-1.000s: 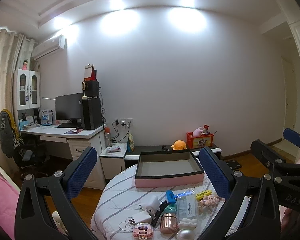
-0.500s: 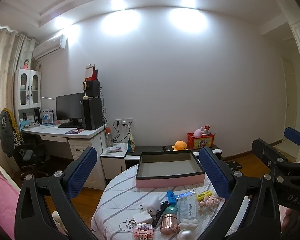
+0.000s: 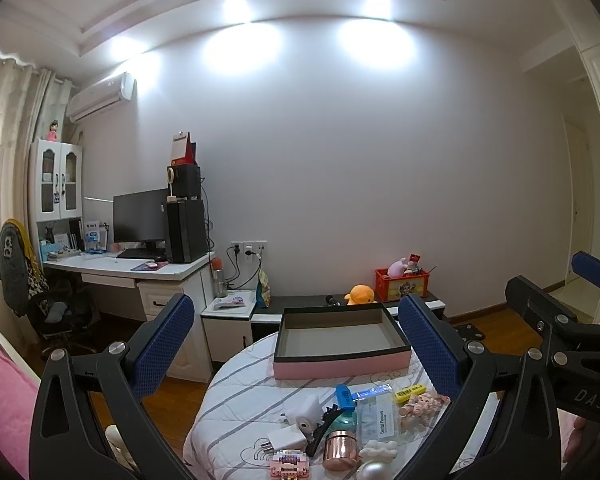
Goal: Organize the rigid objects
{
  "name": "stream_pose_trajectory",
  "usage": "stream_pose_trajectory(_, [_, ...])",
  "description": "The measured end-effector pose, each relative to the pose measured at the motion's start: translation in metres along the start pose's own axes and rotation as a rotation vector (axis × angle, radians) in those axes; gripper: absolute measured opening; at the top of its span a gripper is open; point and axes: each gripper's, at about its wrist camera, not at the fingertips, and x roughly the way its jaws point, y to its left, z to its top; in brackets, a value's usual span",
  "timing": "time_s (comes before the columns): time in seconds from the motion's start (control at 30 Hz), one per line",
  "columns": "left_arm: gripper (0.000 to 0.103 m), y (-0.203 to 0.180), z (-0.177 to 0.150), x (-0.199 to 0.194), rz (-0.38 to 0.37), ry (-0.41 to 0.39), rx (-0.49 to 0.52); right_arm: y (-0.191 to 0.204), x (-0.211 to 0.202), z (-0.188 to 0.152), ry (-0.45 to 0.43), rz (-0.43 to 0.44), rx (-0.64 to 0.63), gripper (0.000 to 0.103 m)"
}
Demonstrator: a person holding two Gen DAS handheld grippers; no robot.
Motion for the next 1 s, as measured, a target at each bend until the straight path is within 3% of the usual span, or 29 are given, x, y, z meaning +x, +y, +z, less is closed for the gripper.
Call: stream_pose_trajectory(1.0, [0.103,0.0001,-0.0025,0.0024,-0.003,-0.004,0.0,0.0038,-0.0019,0.0009,0.001,-0.014,-0.012,0.103])
